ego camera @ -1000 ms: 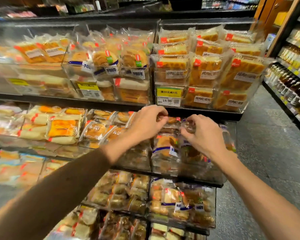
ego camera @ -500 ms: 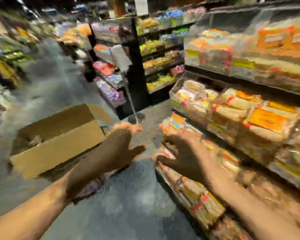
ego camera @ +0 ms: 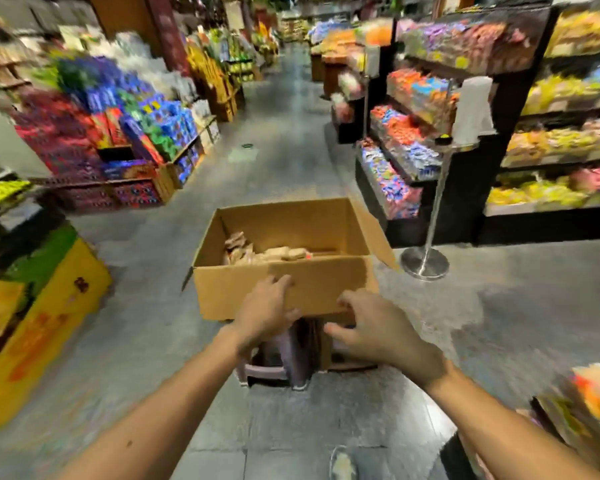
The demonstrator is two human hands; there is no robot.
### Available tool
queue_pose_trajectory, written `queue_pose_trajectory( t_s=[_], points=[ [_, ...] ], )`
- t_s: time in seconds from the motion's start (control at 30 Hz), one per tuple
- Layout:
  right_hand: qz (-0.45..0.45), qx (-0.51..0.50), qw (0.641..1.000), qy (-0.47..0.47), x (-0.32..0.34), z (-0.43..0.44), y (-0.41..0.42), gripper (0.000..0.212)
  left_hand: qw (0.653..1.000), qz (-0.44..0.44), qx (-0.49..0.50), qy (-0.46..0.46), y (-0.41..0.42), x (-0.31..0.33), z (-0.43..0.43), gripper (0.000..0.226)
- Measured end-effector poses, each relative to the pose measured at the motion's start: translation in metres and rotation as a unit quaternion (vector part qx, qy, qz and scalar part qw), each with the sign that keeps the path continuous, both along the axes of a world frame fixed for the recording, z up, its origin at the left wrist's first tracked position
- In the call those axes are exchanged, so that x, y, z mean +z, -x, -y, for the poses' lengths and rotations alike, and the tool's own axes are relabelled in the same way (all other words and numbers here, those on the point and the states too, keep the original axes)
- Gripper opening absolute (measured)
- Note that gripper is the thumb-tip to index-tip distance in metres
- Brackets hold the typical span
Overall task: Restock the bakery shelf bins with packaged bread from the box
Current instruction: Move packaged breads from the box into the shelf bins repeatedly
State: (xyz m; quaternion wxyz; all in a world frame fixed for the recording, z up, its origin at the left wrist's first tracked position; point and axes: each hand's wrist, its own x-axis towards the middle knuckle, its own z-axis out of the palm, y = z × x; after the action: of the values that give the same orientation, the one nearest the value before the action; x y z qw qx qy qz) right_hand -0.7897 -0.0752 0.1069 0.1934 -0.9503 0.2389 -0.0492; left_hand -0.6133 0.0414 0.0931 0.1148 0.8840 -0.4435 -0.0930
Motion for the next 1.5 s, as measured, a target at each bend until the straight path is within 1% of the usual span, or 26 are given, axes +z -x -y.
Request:
queue_pose_trajectory(
  t_s=[0.1,0.2,0.3,0.37,0.5,0.6,0.67,0.83,0.9,0.97,1.0,1.07,1.13,1.2,1.27,1.3,1.37,1.4,1.43,1.5],
  points=[
    [-0.006,0.005,1.000,-0.030,-0.016,0.052,-0.089,0.053,0.998,-0.038,0.041,-0.002,-0.079,-0.024,0.044,0.053],
    [-0.018,0.002,0.994,-0.106,-0.032,0.094,-0.171,0.051,0.992,-0.096,0.086,-0.014,-0.143,-0.042,0.080,0.053],
    [-0.057,-0.003,0.987,-0.152,-0.056,0.127,-0.246,0.048,0.981,-0.143,0.128,-0.021,-0.201,-0.061,0.107,0.041],
    [-0.086,-0.003,0.979,-0.182,-0.072,0.142,-0.287,0.049,0.973,-0.173,0.153,-0.028,-0.233,-0.072,0.116,0.038],
    [-0.125,-0.007,0.966,-0.228,-0.108,0.169,-0.363,0.047,0.969,-0.177,0.165,-0.043,-0.307,-0.105,0.131,0.038],
    [-0.151,-0.014,0.948,-0.278,-0.142,0.185,-0.407,0.044,0.964,-0.187,0.174,-0.067,-0.360,-0.139,0.138,0.032],
    [-0.172,-0.032,0.933,-0.314,-0.164,0.191,-0.427,0.041,0.957,-0.211,0.178,-0.092,-0.391,-0.168,0.139,0.031],
    [-0.213,-0.104,0.891,-0.386,-0.230,0.204,-0.471,0.039,0.921,-0.300,0.198,-0.152,-0.447,-0.242,0.152,0.025],
    [-0.236,-0.123,0.875,-0.404,-0.253,0.210,-0.488,0.040,0.911,-0.312,0.203,-0.177,-0.464,-0.279,0.157,0.019],
    [-0.260,-0.137,0.864,-0.409,-0.276,0.217,-0.506,0.041,0.900,-0.341,0.193,-0.189,-0.476,-0.294,0.167,0.018],
    [-0.272,-0.141,0.858,-0.412,-0.287,0.220,-0.515,0.044,0.900,-0.342,0.171,-0.211,-0.481,-0.300,0.173,0.017],
    [-0.290,-0.134,0.852,-0.415,-0.311,0.229,-0.535,0.055,0.911,-0.304,0.136,-0.243,-0.495,-0.321,0.183,0.037],
    [-0.304,-0.113,0.849,-0.417,-0.335,0.238,-0.556,0.067,0.924,-0.234,0.094,-0.288,-0.505,-0.344,0.192,0.052],
    [-0.316,-0.091,0.851,-0.410,-0.362,0.246,-0.574,0.074,0.924,-0.172,0.042,-0.338,-0.508,-0.373,0.194,0.070],
    [-0.297,-0.087,0.858,-0.410,-0.388,0.250,-0.587,0.076,0.918,-0.166,0.009,-0.360,-0.505,-0.397,0.193,0.092],
    [-0.273,-0.093,0.867,-0.407,-0.399,0.250,-0.591,0.073,0.919,-0.158,-0.008,-0.360,-0.501,-0.407,0.192,0.100],
    [-0.223,-0.098,0.901,-0.358,-0.417,0.249,-0.598,0.059,0.920,-0.128,-0.037,-0.369,-0.496,-0.422,0.190,0.108],
    [-0.202,-0.090,0.920,-0.324,-0.424,0.249,-0.602,0.055,0.917,-0.115,-0.046,-0.379,-0.493,-0.424,0.189,0.108],
    [-0.185,-0.081,0.935,-0.292,-0.429,0.249,-0.606,0.055,0.915,-0.105,-0.057,-0.385,-0.490,-0.427,0.189,0.105],
    [-0.178,-0.063,0.948,-0.257,-0.434,0.250,-0.614,0.061,0.911,-0.085,-0.091,-0.394,-0.485,-0.425,0.193,0.097]
  ],
)
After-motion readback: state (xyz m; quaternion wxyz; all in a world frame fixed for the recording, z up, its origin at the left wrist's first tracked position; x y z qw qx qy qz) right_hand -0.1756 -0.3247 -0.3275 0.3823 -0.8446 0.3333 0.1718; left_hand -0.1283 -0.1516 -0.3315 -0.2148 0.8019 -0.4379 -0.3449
